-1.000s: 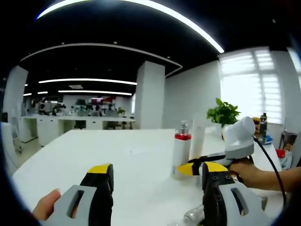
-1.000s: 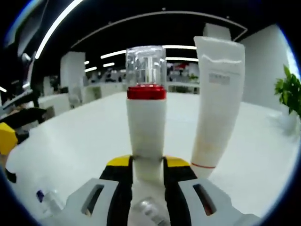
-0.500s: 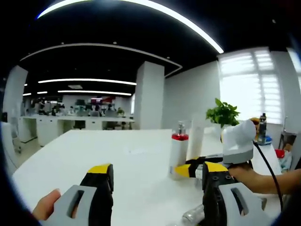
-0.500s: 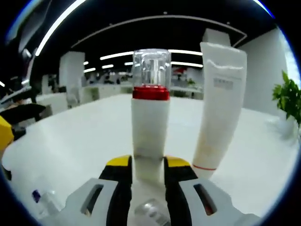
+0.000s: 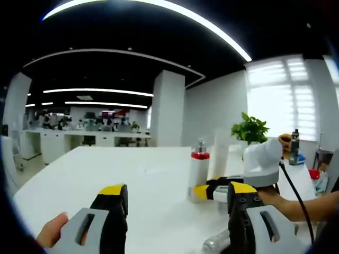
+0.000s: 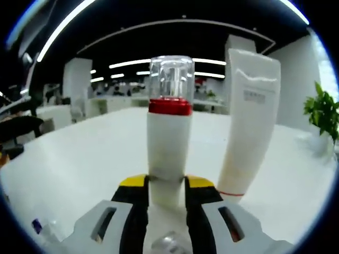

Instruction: Arrange the skincare products in the storage area until every visible bottle or jar stands upright without overlapping.

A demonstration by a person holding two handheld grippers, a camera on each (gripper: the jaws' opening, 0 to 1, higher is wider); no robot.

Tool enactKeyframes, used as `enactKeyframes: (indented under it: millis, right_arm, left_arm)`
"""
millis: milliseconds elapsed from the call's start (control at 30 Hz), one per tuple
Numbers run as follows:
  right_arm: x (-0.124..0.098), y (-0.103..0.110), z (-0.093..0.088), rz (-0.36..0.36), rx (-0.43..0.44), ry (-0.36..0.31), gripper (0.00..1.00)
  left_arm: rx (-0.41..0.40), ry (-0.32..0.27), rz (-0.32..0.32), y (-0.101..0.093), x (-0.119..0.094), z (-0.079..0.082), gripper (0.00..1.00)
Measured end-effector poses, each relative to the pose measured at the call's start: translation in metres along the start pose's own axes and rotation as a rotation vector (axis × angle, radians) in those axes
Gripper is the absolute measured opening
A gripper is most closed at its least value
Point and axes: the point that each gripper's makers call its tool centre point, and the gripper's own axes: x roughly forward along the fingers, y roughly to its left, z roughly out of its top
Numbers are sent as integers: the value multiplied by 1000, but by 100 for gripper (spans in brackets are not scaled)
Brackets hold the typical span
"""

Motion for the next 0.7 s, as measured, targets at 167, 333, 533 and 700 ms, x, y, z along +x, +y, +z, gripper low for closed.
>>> enactKeyframes:
  millis: [167, 333, 533, 700]
  right_arm:
    - [2, -3, 0, 15, -8, 3, 24]
    - [-4, 1, 6, 51, -6, -30, 28]
    - [-27, 8, 17, 136, -20, -80, 36]
    - [-49, 10, 26, 203, -51, -116, 44]
  left_arm:
    - [3, 6, -3, 0, 0, -2, 80]
    - [4, 18, -7, 0, 1, -6, 80]
    - [17, 56, -28, -1, 2, -13, 82]
    - [28, 87, -55, -4, 3, -24, 89]
